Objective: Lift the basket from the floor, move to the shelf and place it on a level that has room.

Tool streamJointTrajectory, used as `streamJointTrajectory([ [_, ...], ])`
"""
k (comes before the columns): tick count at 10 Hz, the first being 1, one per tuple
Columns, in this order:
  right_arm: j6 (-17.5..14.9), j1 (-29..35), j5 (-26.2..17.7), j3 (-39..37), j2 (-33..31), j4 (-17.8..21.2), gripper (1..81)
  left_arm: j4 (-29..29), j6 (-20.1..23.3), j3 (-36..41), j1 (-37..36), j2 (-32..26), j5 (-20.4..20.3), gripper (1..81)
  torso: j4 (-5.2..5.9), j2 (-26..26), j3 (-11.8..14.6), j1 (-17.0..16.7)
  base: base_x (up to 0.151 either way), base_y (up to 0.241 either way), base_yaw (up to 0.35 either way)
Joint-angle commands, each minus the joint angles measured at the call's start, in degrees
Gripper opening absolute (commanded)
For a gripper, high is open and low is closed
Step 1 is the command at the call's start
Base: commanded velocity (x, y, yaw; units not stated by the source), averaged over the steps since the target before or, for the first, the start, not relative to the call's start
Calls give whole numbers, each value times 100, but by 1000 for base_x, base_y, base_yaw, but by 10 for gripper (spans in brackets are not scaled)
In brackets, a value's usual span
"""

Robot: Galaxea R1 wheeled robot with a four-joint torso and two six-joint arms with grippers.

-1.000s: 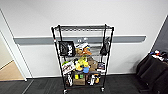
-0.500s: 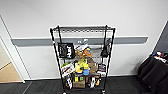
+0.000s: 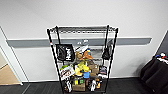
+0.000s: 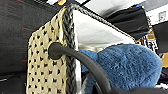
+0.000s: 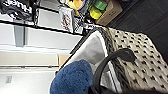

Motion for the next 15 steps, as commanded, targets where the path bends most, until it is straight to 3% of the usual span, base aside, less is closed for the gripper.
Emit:
streamJointTrajectory([
  [1,13,562,-174,424,-157,-249,10,20,-7,383,-610,-163,170,10,0,0,0,0,142,0,0],
  [15,21,571,-173,380,-157,-249,10,20,1,383,-610,-180,170,10,0,0,2,0,139,0,0],
])
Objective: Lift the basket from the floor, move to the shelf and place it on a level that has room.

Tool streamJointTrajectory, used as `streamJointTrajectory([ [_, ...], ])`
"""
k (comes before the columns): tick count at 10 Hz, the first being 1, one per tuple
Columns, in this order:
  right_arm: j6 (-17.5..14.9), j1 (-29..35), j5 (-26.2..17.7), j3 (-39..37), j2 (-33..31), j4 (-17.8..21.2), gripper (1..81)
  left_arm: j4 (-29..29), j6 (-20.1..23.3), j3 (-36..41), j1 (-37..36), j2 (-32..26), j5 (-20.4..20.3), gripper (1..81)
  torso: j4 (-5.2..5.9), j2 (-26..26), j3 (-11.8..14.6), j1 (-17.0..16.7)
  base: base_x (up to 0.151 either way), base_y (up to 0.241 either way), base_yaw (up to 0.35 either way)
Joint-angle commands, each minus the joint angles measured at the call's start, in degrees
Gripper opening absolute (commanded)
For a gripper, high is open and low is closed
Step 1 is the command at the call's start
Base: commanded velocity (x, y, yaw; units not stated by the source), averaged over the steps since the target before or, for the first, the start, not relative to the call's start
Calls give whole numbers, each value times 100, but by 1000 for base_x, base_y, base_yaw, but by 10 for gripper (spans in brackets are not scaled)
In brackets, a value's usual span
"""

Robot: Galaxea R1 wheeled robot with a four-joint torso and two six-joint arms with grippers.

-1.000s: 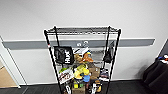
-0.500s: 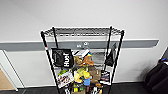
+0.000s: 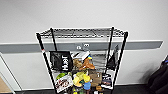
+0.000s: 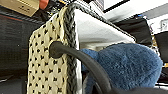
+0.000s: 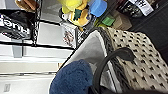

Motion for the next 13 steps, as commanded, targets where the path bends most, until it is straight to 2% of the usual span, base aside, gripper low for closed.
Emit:
streamJointTrajectory([
  [1,21,569,-182,380,-141,-249,10,9,-1,380,-610,-177,173,10,0,0,0,0,133,0,0],
  [7,21,586,-182,371,-124,-249,10,9,-1,354,-610,-160,182,10,0,0,0,0,123,0,0],
  [13,21,596,-182,363,-106,-240,10,18,-1,345,-610,-151,182,10,0,0,0,2,94,0,0],
])
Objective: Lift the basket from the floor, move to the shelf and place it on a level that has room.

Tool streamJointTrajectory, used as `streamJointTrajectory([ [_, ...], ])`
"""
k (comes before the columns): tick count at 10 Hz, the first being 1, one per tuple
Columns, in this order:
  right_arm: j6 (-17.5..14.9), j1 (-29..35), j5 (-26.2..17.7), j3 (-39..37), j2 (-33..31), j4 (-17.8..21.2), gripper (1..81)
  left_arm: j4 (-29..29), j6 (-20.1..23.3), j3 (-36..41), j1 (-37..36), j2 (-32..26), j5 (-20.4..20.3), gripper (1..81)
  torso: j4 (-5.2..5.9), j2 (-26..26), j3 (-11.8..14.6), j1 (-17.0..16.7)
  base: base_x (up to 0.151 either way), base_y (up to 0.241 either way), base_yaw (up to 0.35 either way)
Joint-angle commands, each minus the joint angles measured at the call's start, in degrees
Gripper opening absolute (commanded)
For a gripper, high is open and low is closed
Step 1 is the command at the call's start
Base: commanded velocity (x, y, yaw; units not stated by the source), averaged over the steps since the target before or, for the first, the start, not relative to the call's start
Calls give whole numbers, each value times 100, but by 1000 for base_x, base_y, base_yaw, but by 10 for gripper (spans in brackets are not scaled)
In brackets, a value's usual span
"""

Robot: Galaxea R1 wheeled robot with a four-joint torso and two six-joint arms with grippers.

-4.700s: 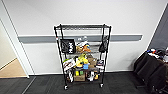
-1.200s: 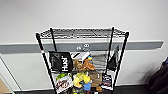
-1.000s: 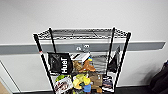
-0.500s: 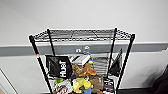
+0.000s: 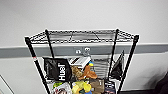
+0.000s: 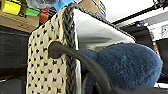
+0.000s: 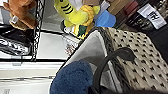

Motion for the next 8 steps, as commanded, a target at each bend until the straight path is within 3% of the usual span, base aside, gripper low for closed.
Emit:
streamJointTrajectory([
  [1,21,593,-179,363,-123,-240,10,15,-1,336,-610,-153,182,10,0,0,0,0,93,0,0],
  [7,21,593,-179,363,-132,-240,10,15,-1,336,-619,-162,182,10,0,0,0,0,89,0,0],
  [8,21,593,-179,380,-132,-240,10,15,-1,336,-610,-162,182,10,0,0,0,0,0,0,0],
])
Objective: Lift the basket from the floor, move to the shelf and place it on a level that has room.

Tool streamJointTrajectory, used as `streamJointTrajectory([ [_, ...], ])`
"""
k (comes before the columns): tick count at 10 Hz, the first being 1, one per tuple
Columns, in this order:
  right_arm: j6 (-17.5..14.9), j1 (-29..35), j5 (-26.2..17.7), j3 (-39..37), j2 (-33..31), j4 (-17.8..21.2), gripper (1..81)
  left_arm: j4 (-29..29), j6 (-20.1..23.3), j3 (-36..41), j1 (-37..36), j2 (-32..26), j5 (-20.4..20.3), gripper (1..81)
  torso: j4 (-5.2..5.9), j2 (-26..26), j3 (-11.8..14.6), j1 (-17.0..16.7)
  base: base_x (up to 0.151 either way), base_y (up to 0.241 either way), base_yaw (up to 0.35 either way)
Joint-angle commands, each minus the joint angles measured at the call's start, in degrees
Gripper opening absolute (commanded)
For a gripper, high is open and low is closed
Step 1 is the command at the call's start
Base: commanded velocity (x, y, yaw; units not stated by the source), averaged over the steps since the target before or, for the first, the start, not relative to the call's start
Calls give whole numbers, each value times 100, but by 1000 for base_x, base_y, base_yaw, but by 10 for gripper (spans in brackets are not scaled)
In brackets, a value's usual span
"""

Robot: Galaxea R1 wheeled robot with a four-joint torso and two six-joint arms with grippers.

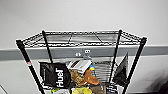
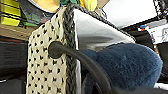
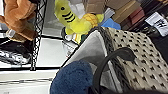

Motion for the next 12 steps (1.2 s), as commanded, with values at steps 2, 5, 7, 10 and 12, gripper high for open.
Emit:
streamJointTrajectory([
  [2,21,588,-188,389,-150,-240,10,4,-1,345,-613,-171,193,10,0,2,0,2,0,0,0],
  [5,13,589,-188,459,-177,-249,10,13,-1,372,-605,-189,193,10,0,0,0,-5,0,0,0],
  [7,4,623,-188,644,-300,-249,10,13,-1,547,-613,-312,184,10,0,0,0,-2,0,0,0],
  [10,4,667,-126,951,-423,-249,10,92,17,1013,-631,-610,70,10,0,0,0,-2,0,0,0],
  [12,4,755,-65,1258,-546,-319,10,92,17,1389,-754,-795,17,10,0,0,0,-2,0,0,0],
])
